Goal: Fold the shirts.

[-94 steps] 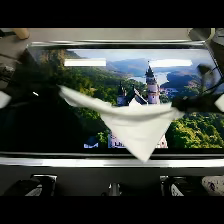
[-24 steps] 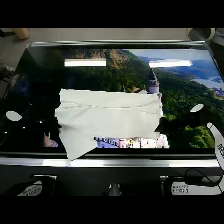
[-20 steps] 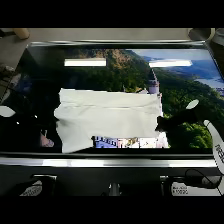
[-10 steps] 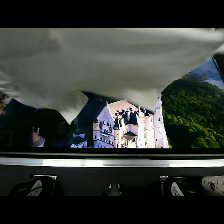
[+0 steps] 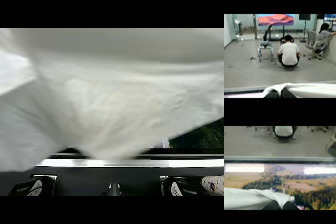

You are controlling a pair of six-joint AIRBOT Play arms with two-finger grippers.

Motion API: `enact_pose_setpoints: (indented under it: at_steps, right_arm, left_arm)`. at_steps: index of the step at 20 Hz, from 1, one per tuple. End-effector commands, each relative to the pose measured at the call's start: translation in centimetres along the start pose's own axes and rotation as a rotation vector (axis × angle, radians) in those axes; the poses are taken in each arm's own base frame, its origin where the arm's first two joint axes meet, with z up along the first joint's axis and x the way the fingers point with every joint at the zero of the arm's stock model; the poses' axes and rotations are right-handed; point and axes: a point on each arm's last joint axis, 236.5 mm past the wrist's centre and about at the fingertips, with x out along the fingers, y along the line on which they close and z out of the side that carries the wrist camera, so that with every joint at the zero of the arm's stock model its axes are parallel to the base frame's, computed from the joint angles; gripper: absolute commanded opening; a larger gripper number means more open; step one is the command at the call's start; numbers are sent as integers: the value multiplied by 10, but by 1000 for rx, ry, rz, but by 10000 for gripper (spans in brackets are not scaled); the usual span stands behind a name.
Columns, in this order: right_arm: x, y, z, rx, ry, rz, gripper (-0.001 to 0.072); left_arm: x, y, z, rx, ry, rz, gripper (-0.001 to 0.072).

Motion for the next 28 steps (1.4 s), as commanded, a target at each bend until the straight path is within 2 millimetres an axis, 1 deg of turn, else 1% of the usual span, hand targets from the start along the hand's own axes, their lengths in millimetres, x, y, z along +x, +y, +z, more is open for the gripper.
enact_pose_setpoints:
  at_steps: [1,3,4,6,7,8,9,10,11,12,14,16,17,18,19,20,21,22,23,24,25,26,27,28]
  right_arm:
    - [65,-17,-86,54,436,9,19]
    - [123,-22,-147,107,710,57,19]
    - [154,-24,-182,139,829,77,19]
    - [206,-31,-247,200,1000,84,19]
    - [233,-35,-275,235,1049,78,19]
    - [260,-37,-294,257,1061,82,19]
    - [286,-37,-306,282,1041,91,19]
    - [312,-34,-314,316,1003,104,19]
    - [335,-31,-318,354,956,118,19]
    - [354,-30,-319,386,908,126,19]
    - [388,-31,-315,442,800,124,20]
    - [411,-39,-308,464,708,101,20]
    - [418,-43,-304,467,671,89,20]
    - [421,-45,-301,467,650,83,20]
    - [422,-46,-300,465,644,82,20]
    - [418,-43,-303,464,668,90,20]
    - [407,-38,-311,460,725,106,20]
    - [392,-34,-320,438,800,117,20]
    - [370,-33,-335,402,911,119,20]
    - [347,-28,-353,397,1034,127,20]
    - [329,-17,-373,411,1137,141,19]
    - [317,-8,-396,405,1212,150,19]
    - [309,-1,-419,406,1260,145,19]
    - [306,7,-436,408,1284,143,20]
  left_arm:
    - [60,34,-90,-59,336,34,26]
    - [107,54,-170,-135,564,27,26]
    - [128,61,-217,-149,682,9,26]
    - [161,66,-307,-209,868,-15,26]
    - [179,66,-351,-228,937,-27,27]
    - [197,65,-389,-240,983,-36,27]
    - [214,62,-419,-251,1007,-38,27]
    - [233,58,-446,-254,1021,-43,27]
    - [251,53,-464,-258,1018,-49,27]
    - [270,45,-480,-281,999,-60,27]
    - [305,30,-498,-347,932,-72,27]
    - [332,23,-504,-407,848,-62,27]
    - [342,24,-504,-428,808,-50,27]
    - [348,25,-504,-442,785,-41,27]
    - [350,26,-506,-442,781,-36,27]
    - [348,27,-508,-440,791,-36,28]
    - [342,28,-509,-434,816,-48,27]
    - [331,27,-511,-413,864,-75,27]
    - [316,29,-518,-394,933,-92,27]
    - [295,30,-532,-387,1038,-105,27]
    - [271,32,-550,-402,1160,-91,27]
    - [251,33,-568,-410,1264,-71,27]
    - [236,31,-586,-414,1347,-64,27]
    - [230,26,-596,-429,1387,-73,29]
